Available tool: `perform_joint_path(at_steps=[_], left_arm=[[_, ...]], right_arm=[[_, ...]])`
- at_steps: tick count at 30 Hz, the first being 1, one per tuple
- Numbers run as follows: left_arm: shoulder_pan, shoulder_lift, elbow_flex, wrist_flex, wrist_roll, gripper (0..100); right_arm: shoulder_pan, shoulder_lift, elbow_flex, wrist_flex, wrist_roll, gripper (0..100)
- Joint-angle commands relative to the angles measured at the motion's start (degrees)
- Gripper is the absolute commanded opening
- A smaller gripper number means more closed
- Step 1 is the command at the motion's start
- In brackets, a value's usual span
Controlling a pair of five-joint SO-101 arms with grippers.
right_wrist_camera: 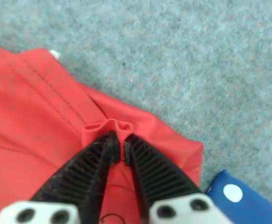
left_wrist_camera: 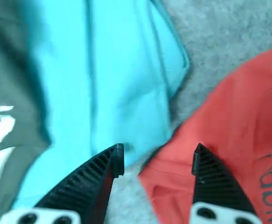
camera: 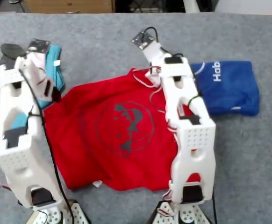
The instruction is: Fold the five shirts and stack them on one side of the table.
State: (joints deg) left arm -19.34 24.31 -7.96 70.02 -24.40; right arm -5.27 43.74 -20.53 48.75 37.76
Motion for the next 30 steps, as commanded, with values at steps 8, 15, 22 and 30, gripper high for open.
perform_joint_path(at_steps=[8,15,22,30], left_arm=[[3.8,0.8,-10.7,11.3,0.6,25],[5.9,0.8,-15.3,21.1,-4.0,25],[5.8,0.8,-15.9,23.6,-10.2,13],[7.5,-3.3,-17.3,25.3,-12.2,16]], right_arm=[[0.4,0.1,-1.2,-0.8,0.4,1.3],[0.4,0.1,-1.2,-0.8,0.4,1.3],[0.4,0.1,-1.2,-0.9,0.4,1.3],[0.4,0.1,-1.2,-0.9,0.4,1.3]])
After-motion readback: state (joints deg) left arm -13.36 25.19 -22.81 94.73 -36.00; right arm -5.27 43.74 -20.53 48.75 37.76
